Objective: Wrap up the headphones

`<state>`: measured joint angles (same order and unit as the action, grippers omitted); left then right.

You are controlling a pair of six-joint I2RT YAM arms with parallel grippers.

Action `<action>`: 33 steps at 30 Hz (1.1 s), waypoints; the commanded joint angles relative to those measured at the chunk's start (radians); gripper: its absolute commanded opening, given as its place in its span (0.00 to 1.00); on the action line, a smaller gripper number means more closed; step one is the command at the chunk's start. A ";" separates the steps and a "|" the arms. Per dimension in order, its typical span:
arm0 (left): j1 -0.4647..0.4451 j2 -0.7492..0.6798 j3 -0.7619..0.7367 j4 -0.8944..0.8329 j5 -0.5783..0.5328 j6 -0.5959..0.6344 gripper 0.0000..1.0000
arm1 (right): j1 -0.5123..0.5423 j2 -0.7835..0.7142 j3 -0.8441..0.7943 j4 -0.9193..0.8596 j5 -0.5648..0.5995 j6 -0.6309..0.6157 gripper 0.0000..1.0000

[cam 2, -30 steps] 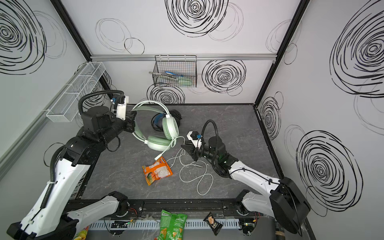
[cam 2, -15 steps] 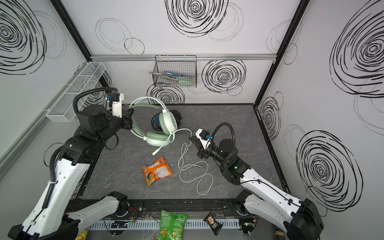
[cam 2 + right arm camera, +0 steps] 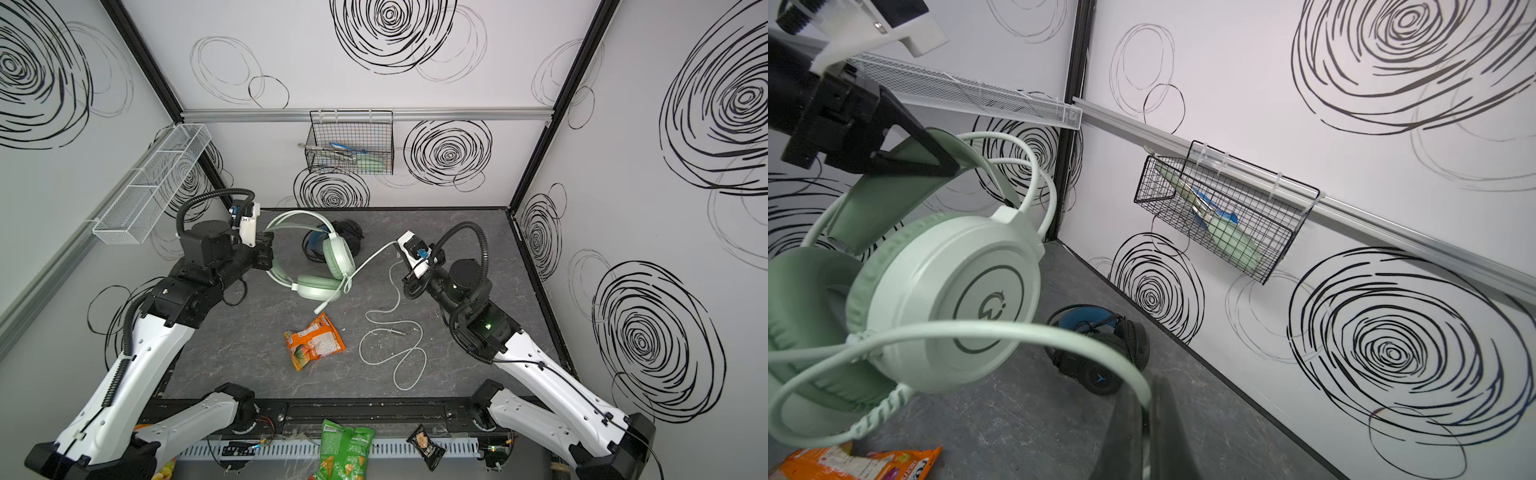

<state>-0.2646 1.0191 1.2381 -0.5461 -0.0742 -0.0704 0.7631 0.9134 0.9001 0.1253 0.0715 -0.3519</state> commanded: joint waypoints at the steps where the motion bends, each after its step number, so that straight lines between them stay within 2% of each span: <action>1: -0.005 -0.030 -0.019 0.105 0.033 -0.027 0.00 | 0.028 0.037 0.076 -0.061 0.046 -0.088 0.00; 9: -0.153 -0.024 -0.136 0.105 0.037 -0.038 0.00 | 0.164 0.120 0.179 -0.104 0.108 -0.216 0.00; 12: -0.196 -0.035 -0.172 0.138 0.106 -0.055 0.00 | 0.212 0.163 0.198 -0.116 0.137 -0.250 0.00; 16: -0.225 -0.048 -0.192 0.145 0.167 -0.076 0.00 | 0.225 0.214 0.208 -0.115 0.177 -0.248 0.02; 22: -0.225 -0.074 -0.214 0.166 0.270 -0.118 0.00 | 0.213 0.230 0.188 -0.078 0.173 -0.216 0.24; 33: -0.192 -0.124 -0.258 0.210 0.417 -0.189 0.00 | 0.121 0.184 0.115 -0.002 0.032 -0.119 0.57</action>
<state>-0.4728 0.9310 0.9737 -0.4606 0.2375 -0.1894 0.8982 1.1316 1.0328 0.0589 0.1490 -0.5011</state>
